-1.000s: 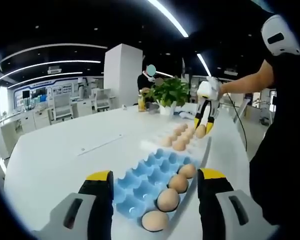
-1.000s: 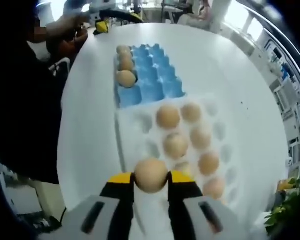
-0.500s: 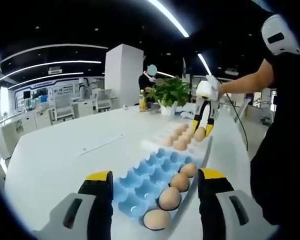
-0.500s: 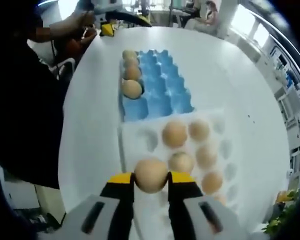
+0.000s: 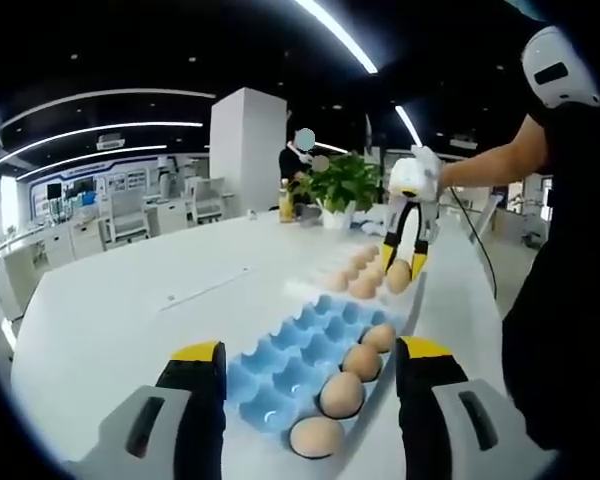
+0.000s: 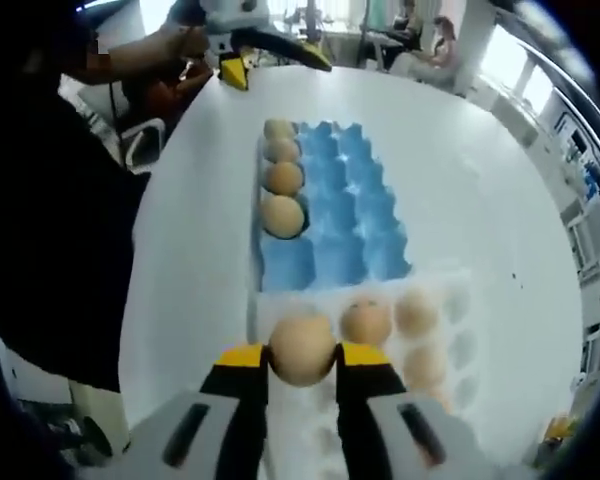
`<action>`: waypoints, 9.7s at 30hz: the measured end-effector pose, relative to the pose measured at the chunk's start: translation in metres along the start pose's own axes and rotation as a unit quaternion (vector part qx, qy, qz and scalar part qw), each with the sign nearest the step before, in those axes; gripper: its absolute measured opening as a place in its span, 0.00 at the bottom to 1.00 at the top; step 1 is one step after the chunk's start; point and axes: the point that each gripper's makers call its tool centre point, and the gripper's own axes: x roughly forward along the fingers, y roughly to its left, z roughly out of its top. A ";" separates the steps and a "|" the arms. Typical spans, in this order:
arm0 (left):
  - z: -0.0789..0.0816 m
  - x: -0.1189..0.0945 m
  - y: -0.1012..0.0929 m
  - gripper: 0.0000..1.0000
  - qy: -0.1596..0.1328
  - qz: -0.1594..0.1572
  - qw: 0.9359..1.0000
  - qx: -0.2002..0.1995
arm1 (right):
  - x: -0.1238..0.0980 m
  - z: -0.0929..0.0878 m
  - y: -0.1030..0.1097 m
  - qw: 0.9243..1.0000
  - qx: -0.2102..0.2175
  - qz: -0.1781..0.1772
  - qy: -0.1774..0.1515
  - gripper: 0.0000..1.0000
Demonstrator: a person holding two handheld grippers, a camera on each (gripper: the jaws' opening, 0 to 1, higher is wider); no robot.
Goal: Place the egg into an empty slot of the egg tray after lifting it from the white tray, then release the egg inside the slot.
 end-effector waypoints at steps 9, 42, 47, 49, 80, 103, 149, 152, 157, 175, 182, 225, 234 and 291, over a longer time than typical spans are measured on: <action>0.000 -0.002 0.002 0.70 0.001 0.004 1.000 0.000 | 0.012 0.018 0.004 1.000 -0.017 0.012 -0.011 0.25; -0.001 -0.004 0.004 0.69 0.002 0.007 1.000 -0.006 | 0.052 0.051 0.011 0.998 -0.041 0.051 -0.017 0.25; -0.001 -0.004 0.005 0.69 0.001 0.008 1.000 -0.006 | 0.058 0.047 0.010 0.998 -0.048 0.049 -0.007 0.25; -0.002 -0.004 0.006 0.68 0.002 0.009 1.000 -0.008 | 0.059 0.046 0.010 0.998 -0.045 0.052 -0.006 0.25; -0.001 -0.002 0.006 0.68 0.007 0.008 1.000 0.001 | 0.046 0.047 0.008 0.994 0.000 0.016 -0.108 0.29; 0.009 -0.005 0.006 0.69 -0.004 0.011 1.000 0.006 | 0.021 -0.016 0.010 0.989 0.087 -0.033 -0.118 0.36; 0.007 -0.001 0.007 0.69 0.004 0.009 1.000 0.012 | 0.000 -0.070 0.009 0.965 0.186 -0.080 -0.164 0.37; 0.006 -0.001 0.007 0.69 0.005 0.010 1.000 0.011 | -0.002 -0.068 0.006 0.958 0.212 -0.081 -0.173 0.37; 0.004 0.000 0.006 0.69 0.008 0.008 1.000 0.010 | -0.018 -0.043 -0.013 0.945 0.220 -0.100 -0.222 0.37; 0.000 0.001 0.007 0.68 0.016 0.006 1.000 0.008 | 0.018 0.010 -0.060 0.970 0.129 -0.145 -0.146 0.30; -0.003 -0.001 0.009 0.68 0.017 0.009 1.000 0.009 | 0.031 -0.002 -0.059 0.983 0.106 -0.125 -0.081 0.27; -0.005 -0.004 0.019 0.66 0.009 0.016 1.000 0.003 | 0.042 -0.005 -0.055 0.993 0.112 0.006 0.034 0.26; -0.005 -0.007 0.020 0.66 0.008 0.019 1.000 0.001 | 0.024 0.000 -0.053 0.990 0.137 -0.012 0.009 0.24; -0.018 -0.009 0.028 0.70 0.018 0.023 1.000 -0.002 | 0.051 0.126 -0.034 0.994 0.053 0.024 -0.091 0.24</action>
